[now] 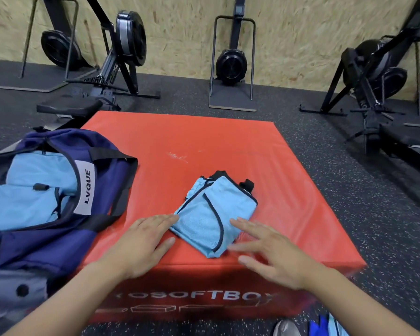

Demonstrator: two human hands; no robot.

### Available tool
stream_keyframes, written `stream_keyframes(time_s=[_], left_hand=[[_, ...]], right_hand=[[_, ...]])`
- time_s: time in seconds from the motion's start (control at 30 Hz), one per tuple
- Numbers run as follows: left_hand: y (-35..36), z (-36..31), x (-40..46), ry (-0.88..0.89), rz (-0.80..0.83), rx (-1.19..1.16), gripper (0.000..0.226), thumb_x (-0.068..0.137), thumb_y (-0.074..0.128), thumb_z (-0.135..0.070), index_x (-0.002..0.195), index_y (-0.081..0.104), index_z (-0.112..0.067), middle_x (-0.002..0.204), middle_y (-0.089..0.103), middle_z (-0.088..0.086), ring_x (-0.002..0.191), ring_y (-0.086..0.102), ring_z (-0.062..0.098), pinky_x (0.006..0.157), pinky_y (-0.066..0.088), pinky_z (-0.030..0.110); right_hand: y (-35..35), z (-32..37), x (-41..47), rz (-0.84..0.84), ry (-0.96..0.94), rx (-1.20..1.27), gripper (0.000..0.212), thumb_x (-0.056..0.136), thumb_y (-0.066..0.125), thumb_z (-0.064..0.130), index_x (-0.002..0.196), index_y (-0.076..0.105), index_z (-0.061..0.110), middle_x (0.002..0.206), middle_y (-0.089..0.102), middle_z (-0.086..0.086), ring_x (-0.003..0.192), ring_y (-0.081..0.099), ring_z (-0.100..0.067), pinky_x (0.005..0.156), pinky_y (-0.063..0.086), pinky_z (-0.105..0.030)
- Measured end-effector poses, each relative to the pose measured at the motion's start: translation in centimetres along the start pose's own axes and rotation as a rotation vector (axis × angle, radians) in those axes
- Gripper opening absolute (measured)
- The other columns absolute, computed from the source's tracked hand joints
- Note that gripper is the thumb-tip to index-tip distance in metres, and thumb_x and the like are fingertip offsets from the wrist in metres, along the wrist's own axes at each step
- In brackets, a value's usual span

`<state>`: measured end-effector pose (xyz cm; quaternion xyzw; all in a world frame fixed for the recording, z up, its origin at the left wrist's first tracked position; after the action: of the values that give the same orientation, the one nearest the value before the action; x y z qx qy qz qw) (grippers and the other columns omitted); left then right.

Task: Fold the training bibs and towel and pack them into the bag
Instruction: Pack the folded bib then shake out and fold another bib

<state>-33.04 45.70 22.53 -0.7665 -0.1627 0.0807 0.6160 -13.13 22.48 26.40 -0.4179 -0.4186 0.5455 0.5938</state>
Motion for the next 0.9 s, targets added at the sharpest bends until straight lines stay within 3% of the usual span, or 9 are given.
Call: stream_keyframes(time_s=[0.1,0.2,0.37,0.47,0.63,0.77,0.9], left_hand=[[-0.1,-1.3,-2.7,0.02,-0.005,0.008,0.071,0.092,0.014,-0.064,0.155,0.028,-0.033,0.157,0.035,-0.015,0.146,0.026,0.003,0.117,0.016,0.023],[-0.1,-2.6,-5.1,0.046,-0.002,-0.015,0.068,0.093,0.022,-0.063,0.154,0.028,-0.034,0.155,0.038,-0.015,0.146,0.024,0.002,0.117,0.015,0.023],[0.2,-3.5,-7.7,0.113,-0.042,-0.06,0.044,0.097,0.037,-0.058,0.138,0.043,-0.042,0.147,0.047,-0.019,0.143,0.027,-0.003,0.115,0.018,0.021],[0.1,-4.2,-8.2,0.177,-0.05,-0.019,0.03,0.099,0.04,-0.056,0.126,0.048,-0.047,0.154,0.035,-0.019,0.148,0.016,-0.001,0.119,0.023,0.031],[-0.1,-5.1,-7.3,0.246,-0.022,0.051,0.042,0.098,0.044,-0.052,0.14,0.047,-0.052,0.167,-0.009,-0.012,0.153,-0.01,0.01,0.121,0.01,0.032],[-0.1,-4.8,-6.2,0.29,-0.006,0.068,0.038,0.097,0.046,-0.052,0.134,0.056,-0.05,0.167,-0.004,-0.017,0.154,-0.008,0.011,0.119,-0.011,0.022],[0.8,-3.8,-6.0,0.283,0.068,0.011,0.039,0.099,0.039,-0.055,0.13,0.061,-0.046,0.164,0.001,-0.026,0.152,-0.005,0.002,0.122,0.003,0.03]], right_hand=[[1.0,1.6,-3.2,0.06,-0.003,0.009,0.038,0.101,0.041,0.058,0.134,0.059,0.047,0.165,0.004,0.022,0.15,-0.002,0.004,0.126,0.008,-0.035],[2.2,2.2,-4.5,0.1,0.016,-0.059,0.042,0.103,0.039,0.052,0.144,0.047,0.046,0.165,-0.006,0.02,0.15,-0.012,0.003,0.125,0.003,-0.033],[3.0,1.1,-4.2,0.091,0.04,-0.112,0.041,0.106,0.038,0.033,0.146,0.045,0.038,0.166,-0.003,0.018,0.151,-0.008,0.0,0.125,0.013,-0.04],[3.0,1.2,-3.7,0.043,-0.009,-0.136,0.039,0.105,0.038,0.028,0.142,0.05,0.034,0.166,-0.001,0.017,0.152,-0.008,-0.002,0.125,0.015,-0.041],[3.2,1.3,-3.0,-0.018,-0.054,-0.124,0.039,0.103,0.043,0.017,0.139,0.053,0.03,0.166,0.007,0.018,0.153,-0.002,-0.003,0.124,0.02,-0.04],[3.2,1.0,-2.7,-0.035,-0.077,-0.159,0.051,0.094,0.05,0.008,0.139,0.054,0.031,0.167,0.004,0.016,0.154,-0.003,-0.007,0.124,0.013,-0.039],[3.8,0.4,-2.2,0.021,-0.057,-0.1,0.046,0.101,0.044,0.012,0.142,0.051,0.031,0.164,0.013,0.021,0.152,-0.002,0.001,0.126,0.012,-0.036]])
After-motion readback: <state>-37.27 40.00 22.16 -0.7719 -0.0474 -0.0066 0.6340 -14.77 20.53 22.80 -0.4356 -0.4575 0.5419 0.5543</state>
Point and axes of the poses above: each hand's wrist, its own x-axis towards the middle knuckle, its own y-axis out of the palm, z = x × y, the point moved 4 cm from there along x, towards the middle knuckle
